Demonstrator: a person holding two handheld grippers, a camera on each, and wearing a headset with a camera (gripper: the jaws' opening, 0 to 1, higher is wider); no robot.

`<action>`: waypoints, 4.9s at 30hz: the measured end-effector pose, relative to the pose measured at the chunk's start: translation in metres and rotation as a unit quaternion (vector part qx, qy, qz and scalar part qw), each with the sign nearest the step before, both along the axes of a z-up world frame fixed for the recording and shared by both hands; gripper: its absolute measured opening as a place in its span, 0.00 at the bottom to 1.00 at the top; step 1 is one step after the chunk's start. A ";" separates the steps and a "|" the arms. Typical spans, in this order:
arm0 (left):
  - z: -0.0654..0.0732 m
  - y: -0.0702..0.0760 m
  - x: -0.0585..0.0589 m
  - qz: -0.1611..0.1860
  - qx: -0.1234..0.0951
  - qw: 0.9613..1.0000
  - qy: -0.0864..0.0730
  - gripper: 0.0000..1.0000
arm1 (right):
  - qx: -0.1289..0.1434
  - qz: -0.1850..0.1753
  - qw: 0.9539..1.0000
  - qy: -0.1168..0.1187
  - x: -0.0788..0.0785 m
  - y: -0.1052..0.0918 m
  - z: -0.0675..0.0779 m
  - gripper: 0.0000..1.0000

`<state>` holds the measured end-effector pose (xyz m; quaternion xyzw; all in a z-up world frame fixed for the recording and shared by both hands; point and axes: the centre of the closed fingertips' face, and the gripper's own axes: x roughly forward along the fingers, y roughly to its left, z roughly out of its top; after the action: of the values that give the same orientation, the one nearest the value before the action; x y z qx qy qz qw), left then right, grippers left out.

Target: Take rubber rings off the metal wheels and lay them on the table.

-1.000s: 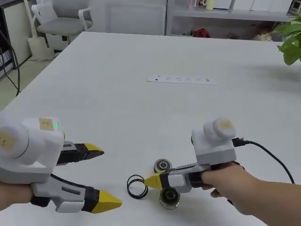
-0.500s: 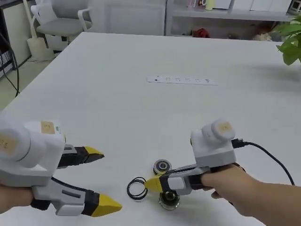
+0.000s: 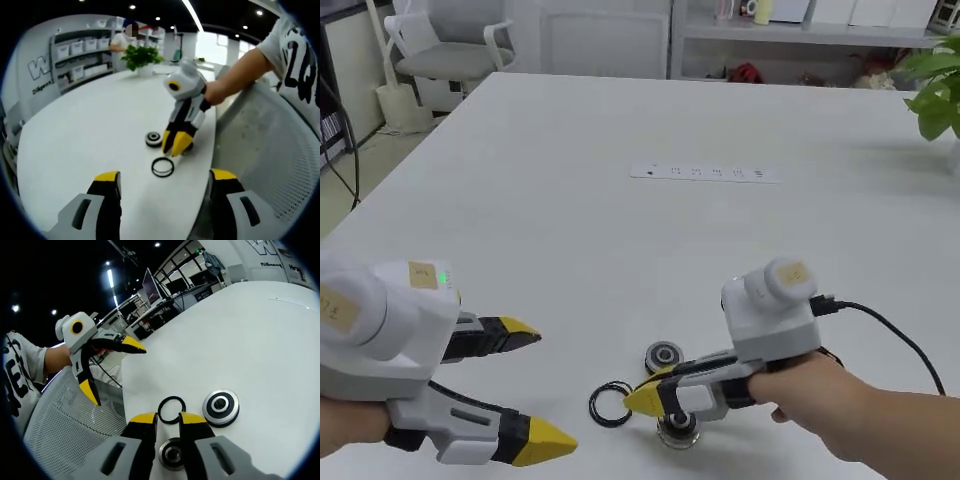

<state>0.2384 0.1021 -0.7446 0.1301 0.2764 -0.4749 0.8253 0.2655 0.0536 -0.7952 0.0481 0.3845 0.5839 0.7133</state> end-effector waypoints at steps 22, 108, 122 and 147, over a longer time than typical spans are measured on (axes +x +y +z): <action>0.008 -0.007 0.014 -0.004 0.003 1.000 -0.011 0.70 | 0.017 -0.019 0.999 -0.033 0.017 -0.013 0.025 0.19; -0.043 -0.085 0.073 -0.056 0.023 0.998 0.009 0.34 | -0.060 -0.005 0.985 -0.165 0.048 -0.048 -0.016 0.13; -0.049 -0.092 0.077 -0.059 0.029 0.998 0.003 0.21 | -0.058 -0.007 0.985 -0.164 0.049 -0.049 -0.016 0.11; -0.050 -0.092 0.082 -0.041 0.036 0.998 -0.017 0.13 | -0.061 -0.012 0.984 -0.165 0.050 -0.051 -0.019 0.00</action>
<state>0.3201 0.0105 -0.7944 0.1792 0.2741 -0.4955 0.8045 0.3157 0.0027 -0.8138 -0.0881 0.2963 0.5509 0.7752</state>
